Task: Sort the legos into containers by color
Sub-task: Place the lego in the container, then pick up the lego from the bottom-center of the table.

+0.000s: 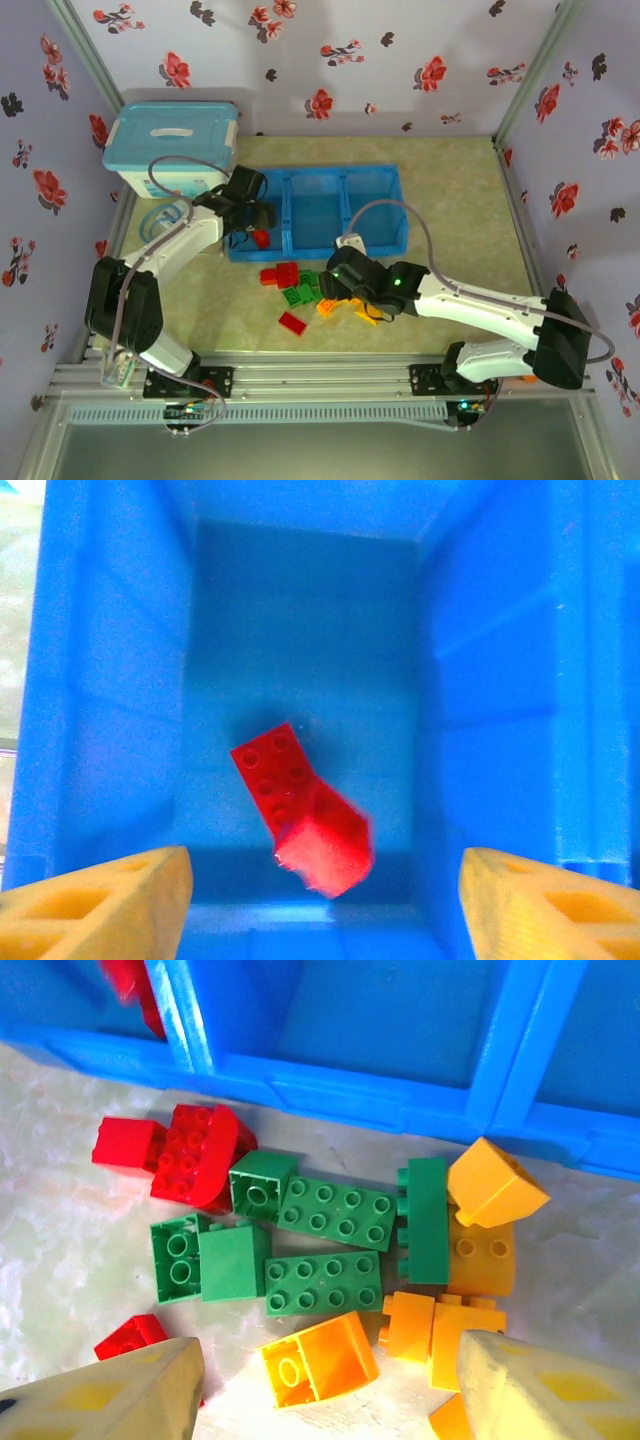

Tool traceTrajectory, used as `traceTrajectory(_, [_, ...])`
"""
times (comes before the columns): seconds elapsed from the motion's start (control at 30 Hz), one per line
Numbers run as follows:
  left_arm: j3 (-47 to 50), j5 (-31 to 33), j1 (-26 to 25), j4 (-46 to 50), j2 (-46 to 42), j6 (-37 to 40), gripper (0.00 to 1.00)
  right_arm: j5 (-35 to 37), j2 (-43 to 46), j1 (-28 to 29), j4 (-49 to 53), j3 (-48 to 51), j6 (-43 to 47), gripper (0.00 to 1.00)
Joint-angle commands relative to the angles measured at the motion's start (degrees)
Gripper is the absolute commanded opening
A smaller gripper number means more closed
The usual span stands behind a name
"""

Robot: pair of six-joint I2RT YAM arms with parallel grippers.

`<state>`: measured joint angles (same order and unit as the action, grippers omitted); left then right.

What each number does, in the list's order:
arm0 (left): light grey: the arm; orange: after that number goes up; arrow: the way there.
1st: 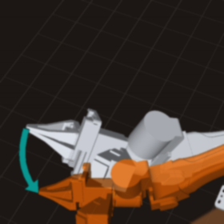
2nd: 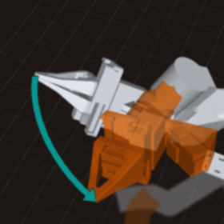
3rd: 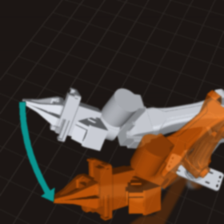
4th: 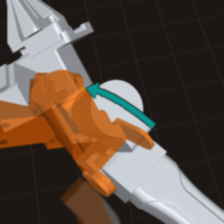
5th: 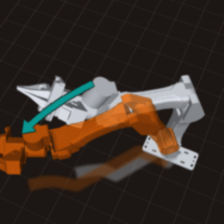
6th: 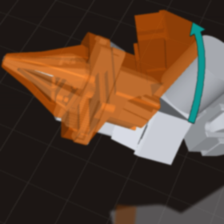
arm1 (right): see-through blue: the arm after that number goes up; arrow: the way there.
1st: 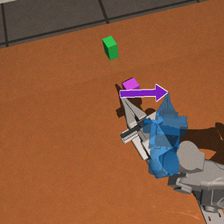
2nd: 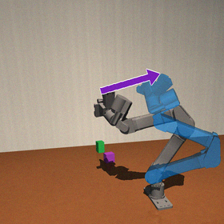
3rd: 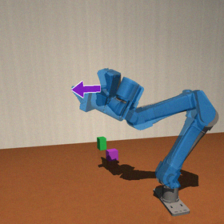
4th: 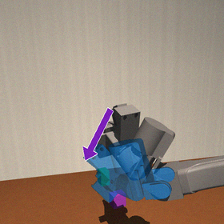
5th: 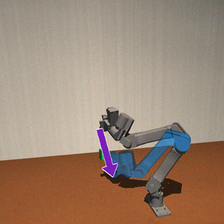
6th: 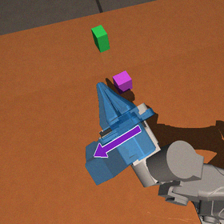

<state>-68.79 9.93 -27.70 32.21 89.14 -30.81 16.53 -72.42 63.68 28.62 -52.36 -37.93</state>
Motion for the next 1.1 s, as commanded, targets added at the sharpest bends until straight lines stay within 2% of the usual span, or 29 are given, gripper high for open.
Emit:
traceTrajectory(0.0, [-0.98, -0.38, -0.07, 2.13, -5.17, 1.05, 0.75, 0.18, -2.59, 1.80, 0.58, -2.37, 2.27, 0.69])
traceTrajectory(0.33, [10.86, -0.23, -4.86, -1.54, -25.17, 0.49, 0.75, -4.20, -12.11, 7.35, -0.06, -8.42, 8.31, 0.74])
traceTrajectory(0.67, [23.81, 2.15, -9.30, 1.91, -42.89, -4.41, 0.74, -10.04, -21.68, 10.90, 0.26, -12.46, 11.12, 0.77])
traceTrajectory(0.87, [27.25, 4.29, -11.68, 4.35, -47.19, -6.48, 0.73, -12.39, -24.56, 11.42, -0.50, -13.62, 11.73, 0.82])
traceTrajectory(1.07, [28.95, 5.46, -15.36, 4.32, -48.39, -6.37, 0.73, -12.32, -26.12, 11.39, 0.82, -15.00, 12.15, 0.82])
